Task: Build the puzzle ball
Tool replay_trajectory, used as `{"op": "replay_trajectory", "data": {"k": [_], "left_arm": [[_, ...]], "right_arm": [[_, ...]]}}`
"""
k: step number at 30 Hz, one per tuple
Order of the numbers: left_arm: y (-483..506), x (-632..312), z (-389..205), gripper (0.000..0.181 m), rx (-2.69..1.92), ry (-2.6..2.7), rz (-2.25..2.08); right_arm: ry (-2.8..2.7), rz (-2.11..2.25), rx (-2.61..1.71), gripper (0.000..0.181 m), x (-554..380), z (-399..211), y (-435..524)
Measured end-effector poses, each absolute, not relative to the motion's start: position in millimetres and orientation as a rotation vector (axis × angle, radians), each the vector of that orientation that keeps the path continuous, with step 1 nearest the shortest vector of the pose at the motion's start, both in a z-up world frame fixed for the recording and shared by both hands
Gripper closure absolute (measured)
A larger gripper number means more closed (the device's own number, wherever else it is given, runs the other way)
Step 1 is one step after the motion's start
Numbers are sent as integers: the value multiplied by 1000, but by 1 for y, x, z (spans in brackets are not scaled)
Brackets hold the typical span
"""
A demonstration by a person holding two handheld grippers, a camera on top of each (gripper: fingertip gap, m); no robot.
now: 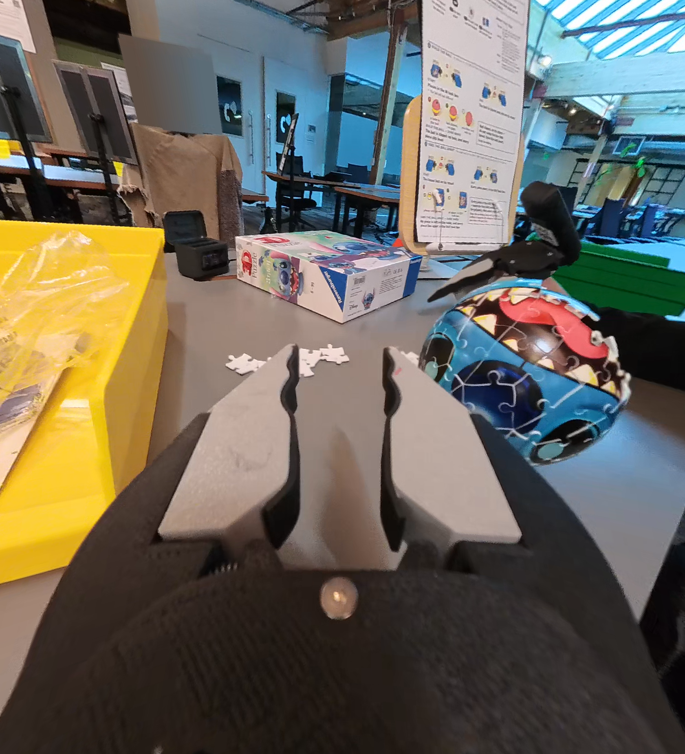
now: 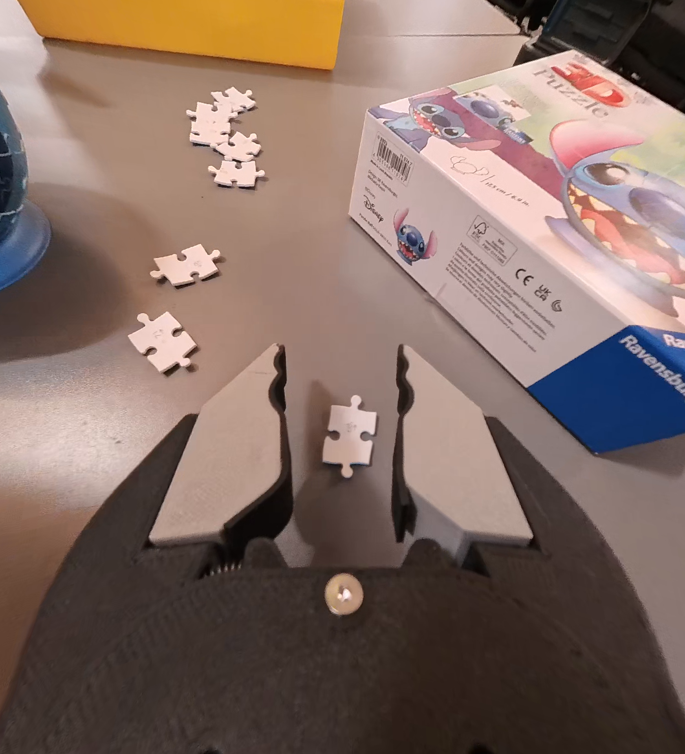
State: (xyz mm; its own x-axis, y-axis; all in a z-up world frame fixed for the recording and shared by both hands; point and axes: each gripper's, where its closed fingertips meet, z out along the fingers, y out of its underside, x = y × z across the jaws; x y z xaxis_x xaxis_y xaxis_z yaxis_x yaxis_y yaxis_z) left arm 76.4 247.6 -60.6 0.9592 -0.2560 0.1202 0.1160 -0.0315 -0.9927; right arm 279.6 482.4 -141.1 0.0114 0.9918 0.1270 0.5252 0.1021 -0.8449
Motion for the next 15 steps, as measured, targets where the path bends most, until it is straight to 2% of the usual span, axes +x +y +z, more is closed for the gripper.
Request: {"op": "replay_trajectory", "data": {"k": [8,15], "left_arm": [[242,82,-55,145,-1525,163,-122],[249,80,-63,141,-1591,147,-156]], "right_arm": [[-1708,765,-1452,131,279,-145,465],[-1846,909,-1455,133,280,-151,448]]}}
